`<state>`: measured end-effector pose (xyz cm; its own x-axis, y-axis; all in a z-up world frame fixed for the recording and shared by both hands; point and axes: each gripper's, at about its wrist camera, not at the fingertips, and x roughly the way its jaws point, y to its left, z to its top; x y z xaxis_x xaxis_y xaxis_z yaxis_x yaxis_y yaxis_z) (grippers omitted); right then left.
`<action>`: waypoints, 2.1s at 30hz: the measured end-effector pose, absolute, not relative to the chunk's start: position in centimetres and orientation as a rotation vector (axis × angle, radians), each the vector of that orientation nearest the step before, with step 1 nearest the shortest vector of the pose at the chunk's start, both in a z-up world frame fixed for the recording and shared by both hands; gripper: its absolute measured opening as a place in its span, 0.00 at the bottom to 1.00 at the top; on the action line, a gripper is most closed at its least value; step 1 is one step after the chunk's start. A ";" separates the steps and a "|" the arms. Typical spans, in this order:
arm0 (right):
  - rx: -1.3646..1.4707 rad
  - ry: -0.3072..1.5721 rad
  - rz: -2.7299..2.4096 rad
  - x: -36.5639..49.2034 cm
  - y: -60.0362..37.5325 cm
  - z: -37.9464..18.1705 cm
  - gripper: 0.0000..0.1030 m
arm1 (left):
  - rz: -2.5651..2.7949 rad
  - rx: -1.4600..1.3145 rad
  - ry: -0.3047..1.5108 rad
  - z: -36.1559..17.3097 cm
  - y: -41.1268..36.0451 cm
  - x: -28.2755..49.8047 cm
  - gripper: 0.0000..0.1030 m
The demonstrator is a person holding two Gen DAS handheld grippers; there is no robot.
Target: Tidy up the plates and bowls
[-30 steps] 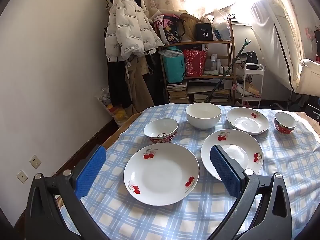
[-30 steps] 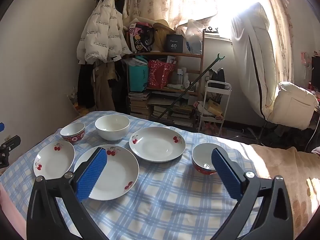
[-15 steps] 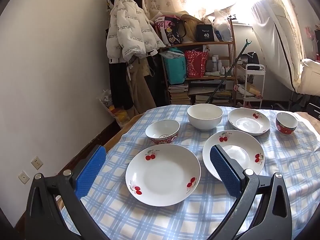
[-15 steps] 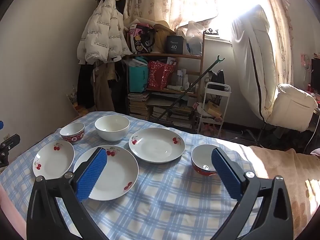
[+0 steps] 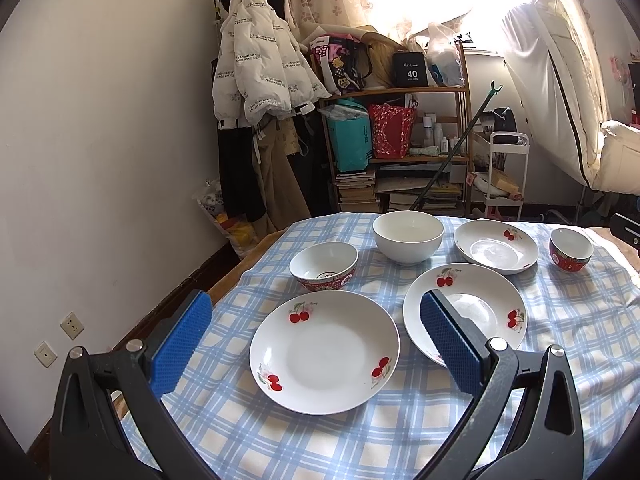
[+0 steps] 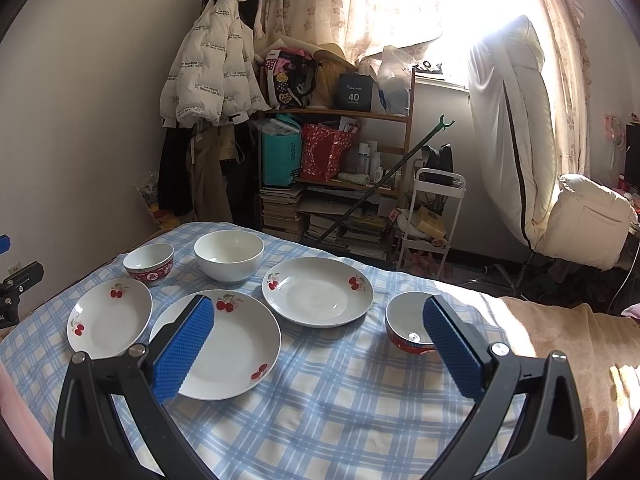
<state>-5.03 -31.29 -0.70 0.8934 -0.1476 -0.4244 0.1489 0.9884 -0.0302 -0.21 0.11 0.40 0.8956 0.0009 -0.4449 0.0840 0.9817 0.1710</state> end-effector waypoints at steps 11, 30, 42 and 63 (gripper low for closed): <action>-0.002 0.440 -0.151 -5.1 -31.3 -0.5 1.00 | -0.048 0.180 0.454 0.5 0.1 -0.4 0.99; -0.003 0.429 -0.155 -5.0 -31.2 0.0 1.00 | -0.045 0.176 0.448 0.5 0.6 -0.6 0.99; -0.005 0.431 -0.155 -5.0 -31.1 0.0 1.00 | -0.049 0.177 0.453 0.4 0.6 -0.5 0.99; 0.002 0.436 -0.145 -4.8 -31.2 -0.3 1.00 | -0.049 0.181 0.453 0.4 0.6 -0.6 0.99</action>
<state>-4.84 -31.18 -0.26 0.8963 -0.1398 -0.4208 0.1408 0.9896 -0.0288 -0.61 0.62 0.37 0.8982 -0.0066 -0.4396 0.0871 0.9827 0.1632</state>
